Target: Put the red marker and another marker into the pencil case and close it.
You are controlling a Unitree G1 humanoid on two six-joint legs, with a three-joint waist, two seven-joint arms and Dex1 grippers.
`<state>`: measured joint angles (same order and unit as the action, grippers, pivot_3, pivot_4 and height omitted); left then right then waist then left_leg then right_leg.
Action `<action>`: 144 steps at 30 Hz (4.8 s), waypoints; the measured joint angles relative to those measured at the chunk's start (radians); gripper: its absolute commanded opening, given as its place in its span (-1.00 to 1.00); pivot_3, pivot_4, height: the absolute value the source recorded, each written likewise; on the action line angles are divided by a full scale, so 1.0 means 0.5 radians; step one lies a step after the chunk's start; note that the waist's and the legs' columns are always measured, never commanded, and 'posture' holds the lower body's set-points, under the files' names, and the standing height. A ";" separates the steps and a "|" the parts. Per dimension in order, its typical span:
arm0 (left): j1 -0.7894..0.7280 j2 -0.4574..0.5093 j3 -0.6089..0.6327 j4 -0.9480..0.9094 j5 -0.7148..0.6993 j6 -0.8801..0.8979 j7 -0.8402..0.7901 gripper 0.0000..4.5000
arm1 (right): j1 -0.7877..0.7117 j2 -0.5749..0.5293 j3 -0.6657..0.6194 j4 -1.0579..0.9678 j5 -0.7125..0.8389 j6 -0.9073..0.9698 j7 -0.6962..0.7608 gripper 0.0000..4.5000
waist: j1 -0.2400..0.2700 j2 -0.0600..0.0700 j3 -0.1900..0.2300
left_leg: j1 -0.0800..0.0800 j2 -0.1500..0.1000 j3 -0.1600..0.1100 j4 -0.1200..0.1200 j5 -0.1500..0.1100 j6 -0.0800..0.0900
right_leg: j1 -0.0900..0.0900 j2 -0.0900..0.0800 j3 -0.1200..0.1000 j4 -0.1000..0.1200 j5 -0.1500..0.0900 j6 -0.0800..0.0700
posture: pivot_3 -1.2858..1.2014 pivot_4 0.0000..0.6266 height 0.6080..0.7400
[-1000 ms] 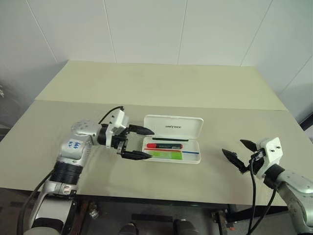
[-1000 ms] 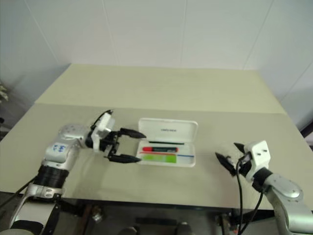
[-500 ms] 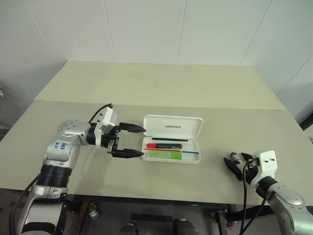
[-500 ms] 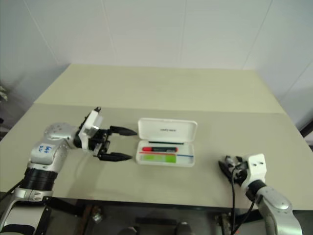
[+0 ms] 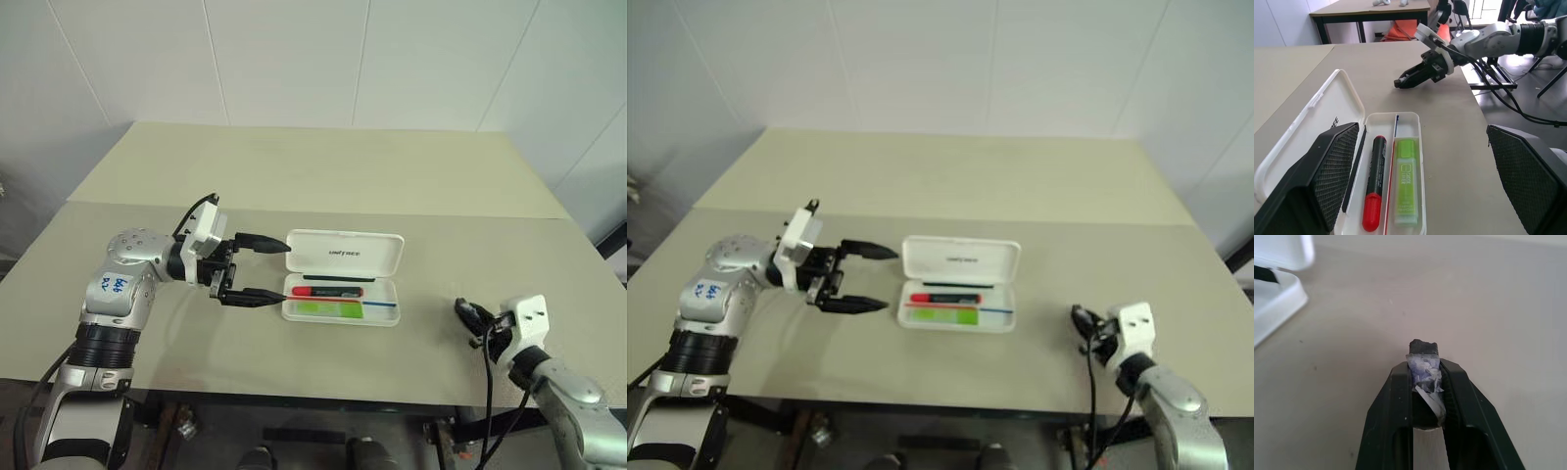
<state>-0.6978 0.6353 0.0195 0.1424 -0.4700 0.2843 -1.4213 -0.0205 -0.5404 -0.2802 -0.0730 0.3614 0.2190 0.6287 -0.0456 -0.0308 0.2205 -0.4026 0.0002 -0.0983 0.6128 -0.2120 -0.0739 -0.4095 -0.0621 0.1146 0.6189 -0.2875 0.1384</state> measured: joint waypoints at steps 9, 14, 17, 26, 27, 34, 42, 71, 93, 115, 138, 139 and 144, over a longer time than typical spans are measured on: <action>0.001 0.000 -0.003 0.055 0.006 -0.048 -0.003 1.00 | -0.361 -0.296 0.350 0.143 0.050 -0.287 0.936 -0.83 | -0.023 0.000 0.000 | 0.000 0.001 -0.001 -0.002 0.000 0.000 | 0.000 0.000 -0.001 0.000 0.010 0.023 | 0.03 -0.52 1.00; 0.033 0.000 -0.007 0.047 0.007 -0.068 0.006 1.00 | -0.663 -0.298 0.518 0.329 0.045 -0.311 1.229 -0.83 | -0.023 0.000 0.000 | 0.000 0.001 -0.002 -0.001 0.000 0.000 | 0.000 0.001 -0.002 0.002 0.011 0.023 | 0.03 -0.52 1.00; 0.078 0.004 -0.006 0.041 0.007 -0.069 0.020 1.00 | -0.819 -0.269 0.625 0.480 0.008 -0.355 1.347 -0.83 | -0.025 0.000 0.000 | 0.000 0.001 -0.002 -0.001 0.000 0.000 | -0.001 0.000 -0.002 0.002 0.011 0.023 | 0.03 -0.52 1.00; 0.148 0.058 0.009 -0.053 0.004 -0.055 0.067 1.00 | -1.039 -0.156 0.775 0.796 -0.061 -0.500 1.565 -0.83 | -0.022 0.000 0.000 | 0.000 0.001 -0.002 -0.002 -0.001 -0.001 | -0.001 0.000 -0.003 0.002 0.012 0.026 | 0.03 -0.52 1.00; 0.160 0.060 0.010 -0.062 0.004 -0.048 0.070 1.00 | -1.050 -0.151 0.779 0.823 -0.064 -0.520 1.573 -0.83 | -0.023 0.000 0.000 | 0.000 0.001 -0.003 -0.002 -0.001 -0.001 | -0.002 0.000 -0.003 0.002 0.012 0.026 | 0.03 -0.52 1.00; 0.174 0.083 0.014 -0.125 -0.005 -0.017 0.097 1.00 | -1.153 -0.128 0.782 1.038 -0.125 -0.601 1.643 -0.83 | -0.026 0.000 0.000 | 0.000 0.001 -0.002 -0.002 -0.001 -0.001 | -0.002 0.000 -0.003 0.003 0.012 0.026 | 0.03 -0.52 1.00; 0.174 0.089 0.016 -0.130 -0.006 -0.010 0.105 1.00 | -1.213 -0.115 0.782 1.150 -0.146 -0.610 1.678 0.08 | -0.026 0.000 0.000 | 0.000 0.001 -0.002 -0.002 -0.001 -0.001 | -0.002 0.000 -0.003 0.003 0.012 0.026 | 0.03 -0.52 1.00; 0.076 0.087 0.106 0.221 -0.027 -0.068 0.017 0.12 | -0.840 -0.358 0.179 0.309 0.369 -0.034 1.368 1.00 | -0.020 0.001 0.001 | -0.001 0.001 -0.002 -0.002 -0.001 -0.001 | -0.002 0.000 -0.003 0.003 0.012 0.025 | 0.03 -0.52 1.00; -0.324 -0.178 0.200 1.011 0.303 -0.622 0.621 -0.98 | -0.660 -0.430 0.154 0.171 0.355 -0.048 1.282 1.00 | -0.012 0.000 0.001 | -0.002 0.000 -0.003 -0.001 -0.001 -0.001 | -0.002 0.000 -0.003 0.002 0.013 0.029 | 0.03 -0.52 1.00; -0.412 -0.356 -0.047 1.002 0.468 -0.676 0.313 -0.98 | -0.564 -0.433 0.154 0.045 0.350 -0.044 1.145 1.00 | -0.016 0.000 0.001 | -0.002 -0.001 -0.003 -0.002 -0.001 -0.001 | -0.002 0.000 -0.003 0.001 0.014 0.029 | 0.03 -0.52 1.00; -0.219 -0.398 -0.546 0.584 0.791 -0.442 0.326 -0.98 | -0.409 -0.380 0.152 -0.090 0.357 -0.044 0.986 1.00 | -0.012 0.000 0.001 | -0.001 -0.001 -0.003 0.000 -0.001 -0.001 | -0.001 0.000 -0.003 0.002 0.013 0.029 | 0.03 -0.52 1.00; -0.219 -0.398 -0.553 0.576 0.801 -0.417 0.340 -0.98 | -0.404 -0.378 0.151 -0.092 0.357 -0.045 0.975 1.00 | -0.013 0.000 0.001 | -0.001 -0.001 -0.003 0.000 -0.001 -0.001 | -0.001 0.000 -0.002 0.002 0.013 0.029 | 0.03 -0.52 1.00; -0.219 -0.389 -0.575 0.522 0.834 -0.341 0.397 -0.98 | -0.368 -0.354 0.148 -0.128 0.360 -0.047 0.932 1.00 | -0.013 0.000 0.000 | 0.000 -0.001 -0.003 0.000 0.000 -0.001 | 0.000 0.000 -0.002 0.002 0.012 0.025 | 0.03 -0.52 1.00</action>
<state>-0.8071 0.4407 -0.2677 0.4033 -0.0532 0.1135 -1.2227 -0.2046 -0.7173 -0.2061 -0.1369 0.5413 0.1953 1.0948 -0.0524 -0.0307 0.2207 -0.4026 -0.0002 -0.0995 0.6129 -0.2123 -0.0743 -0.4094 -0.0621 0.1134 0.6198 -0.2816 0.1512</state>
